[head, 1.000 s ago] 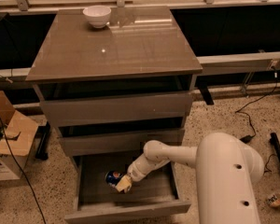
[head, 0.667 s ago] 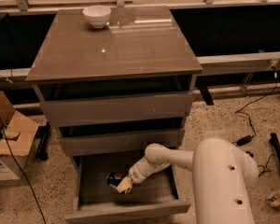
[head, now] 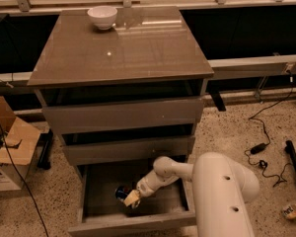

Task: Place pepsi can into bottom drawer

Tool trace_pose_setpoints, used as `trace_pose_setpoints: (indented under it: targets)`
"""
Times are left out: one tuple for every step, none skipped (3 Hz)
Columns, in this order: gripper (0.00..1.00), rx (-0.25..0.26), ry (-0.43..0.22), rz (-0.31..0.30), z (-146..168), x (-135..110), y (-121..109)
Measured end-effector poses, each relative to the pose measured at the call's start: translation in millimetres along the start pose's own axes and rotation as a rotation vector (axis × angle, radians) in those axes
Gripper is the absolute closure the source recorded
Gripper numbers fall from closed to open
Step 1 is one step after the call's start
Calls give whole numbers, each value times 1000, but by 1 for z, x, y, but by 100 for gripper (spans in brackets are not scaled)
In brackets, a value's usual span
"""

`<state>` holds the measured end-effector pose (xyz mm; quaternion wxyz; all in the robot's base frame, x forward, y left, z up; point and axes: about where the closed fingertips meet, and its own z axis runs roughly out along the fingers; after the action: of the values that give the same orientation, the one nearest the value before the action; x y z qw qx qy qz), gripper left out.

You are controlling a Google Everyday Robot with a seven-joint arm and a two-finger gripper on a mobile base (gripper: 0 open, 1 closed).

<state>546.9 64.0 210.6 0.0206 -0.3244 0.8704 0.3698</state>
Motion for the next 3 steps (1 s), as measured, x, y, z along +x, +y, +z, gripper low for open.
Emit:
trace_pose_setpoints:
  targets:
    - [59, 2, 17, 57, 14, 8, -11]
    - [36, -6, 45, 97, 28, 18, -15]
    - [12, -17, 58, 114, 38, 25, -10]
